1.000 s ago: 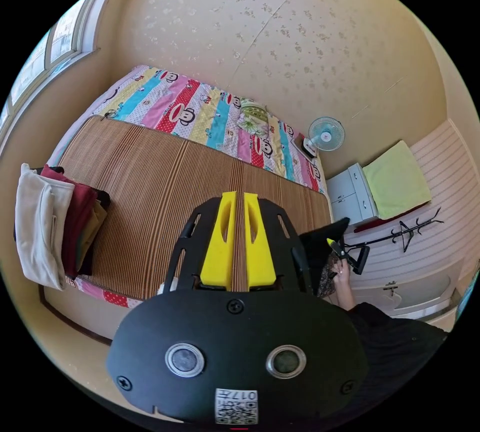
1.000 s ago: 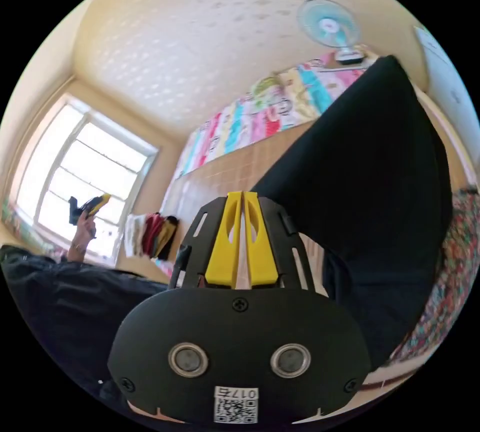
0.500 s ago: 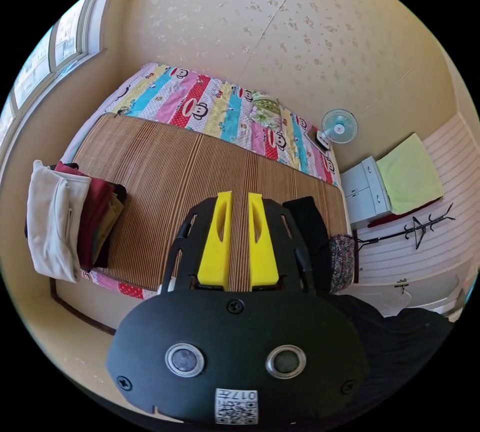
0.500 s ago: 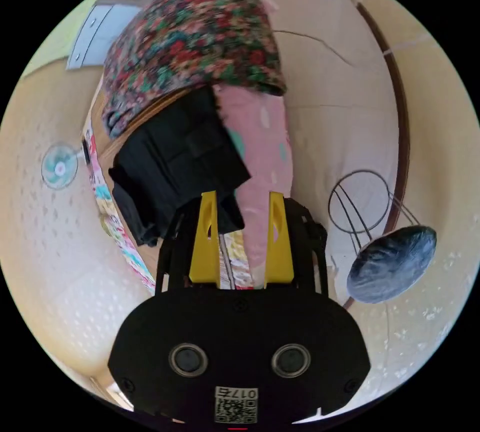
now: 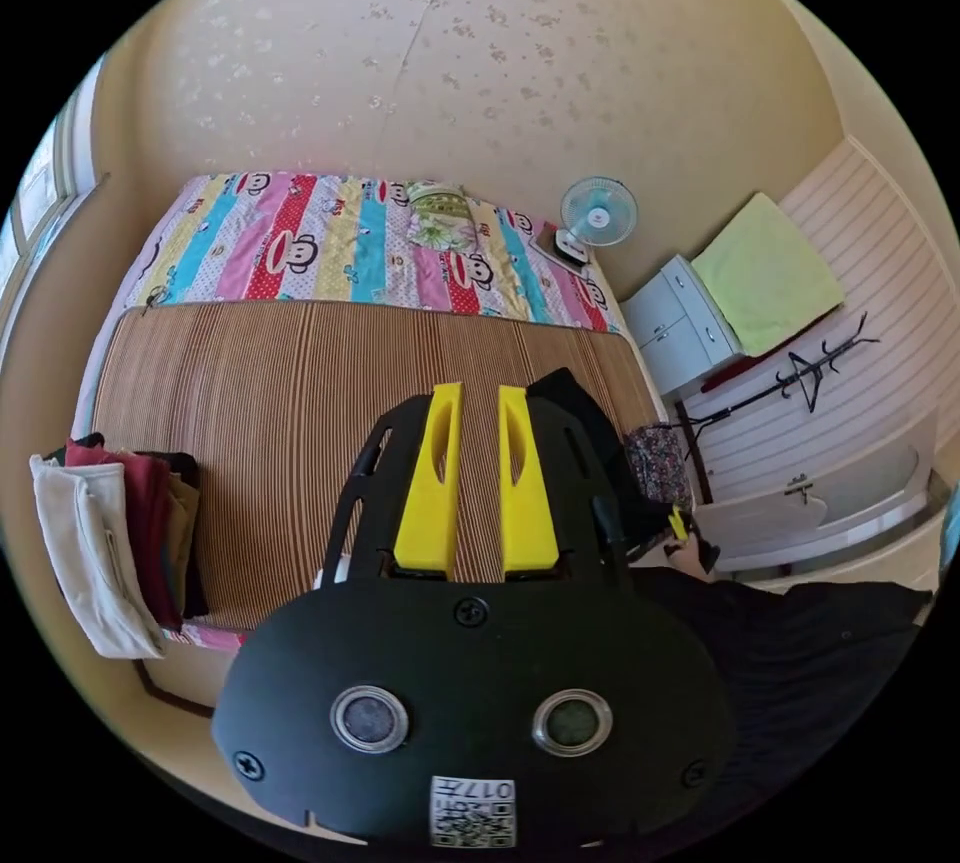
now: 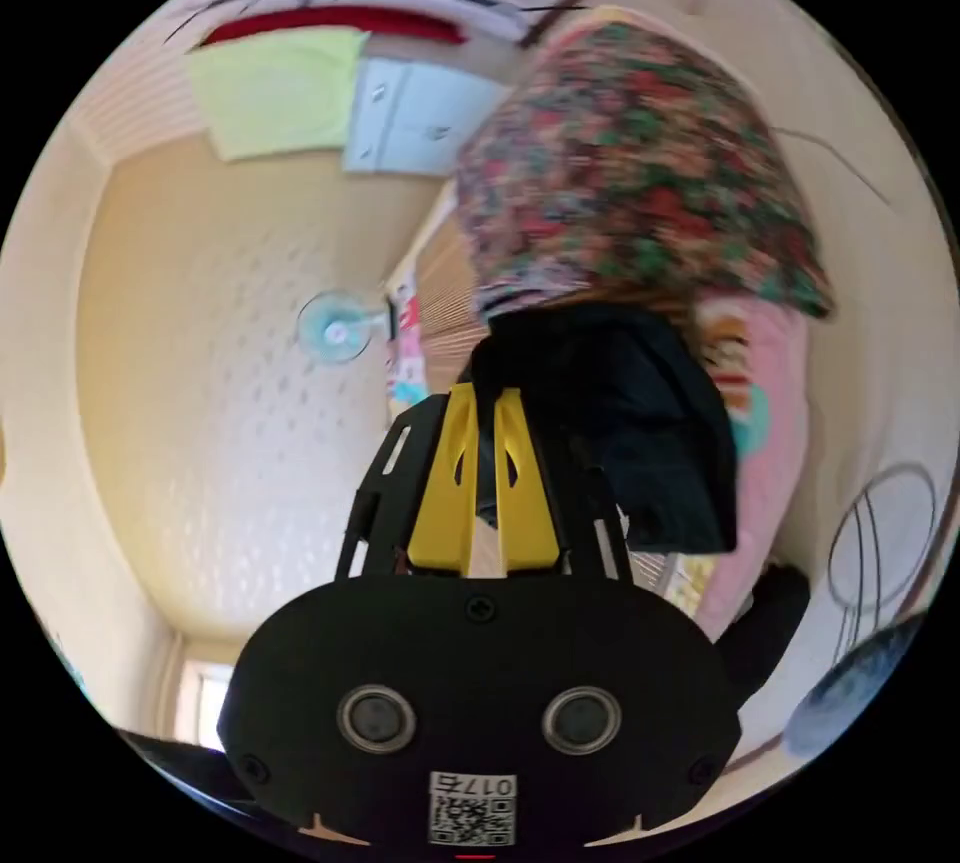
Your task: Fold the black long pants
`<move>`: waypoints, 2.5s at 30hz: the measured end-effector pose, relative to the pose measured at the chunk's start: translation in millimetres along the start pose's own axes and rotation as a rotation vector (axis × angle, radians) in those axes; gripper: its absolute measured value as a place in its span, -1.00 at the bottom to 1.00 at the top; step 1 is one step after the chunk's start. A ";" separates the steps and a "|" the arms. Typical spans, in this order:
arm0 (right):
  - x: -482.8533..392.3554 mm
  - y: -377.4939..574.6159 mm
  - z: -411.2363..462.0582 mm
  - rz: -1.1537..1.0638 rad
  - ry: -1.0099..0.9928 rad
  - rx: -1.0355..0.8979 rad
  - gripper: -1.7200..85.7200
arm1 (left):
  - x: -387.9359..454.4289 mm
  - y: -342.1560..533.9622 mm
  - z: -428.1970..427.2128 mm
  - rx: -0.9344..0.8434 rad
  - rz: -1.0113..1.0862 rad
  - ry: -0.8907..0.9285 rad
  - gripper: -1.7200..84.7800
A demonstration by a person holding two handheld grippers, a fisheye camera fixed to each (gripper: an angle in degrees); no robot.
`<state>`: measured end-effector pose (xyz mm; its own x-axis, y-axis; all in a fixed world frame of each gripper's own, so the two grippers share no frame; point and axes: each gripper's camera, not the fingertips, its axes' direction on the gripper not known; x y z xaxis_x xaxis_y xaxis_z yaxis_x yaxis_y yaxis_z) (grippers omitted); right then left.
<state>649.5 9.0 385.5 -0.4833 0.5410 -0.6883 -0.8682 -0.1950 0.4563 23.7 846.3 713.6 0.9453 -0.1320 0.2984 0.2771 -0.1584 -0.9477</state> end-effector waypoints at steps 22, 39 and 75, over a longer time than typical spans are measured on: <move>-381.1 448.9 80.9 -1.247 -0.711 -0.704 -0.90 | 294.7 65.2 -17.1 0.219 0.780 0.071 -0.81; -192.4 546.0 37.5 -1.188 -0.234 -0.510 -0.71 | 227.5 60.7 -243.2 0.572 0.612 0.368 -0.87; -318.6 466.7 145.5 -1.287 -0.345 0.177 -0.87 | -26.1 44.1 -424.2 0.737 0.434 0.220 -0.85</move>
<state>414.7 -135.3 899.8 0.7350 0.4405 -0.5155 -0.6417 0.6976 -0.3188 -61.8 427.7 712.0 0.9594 -0.2311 -0.1617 0.0136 0.6104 -0.7920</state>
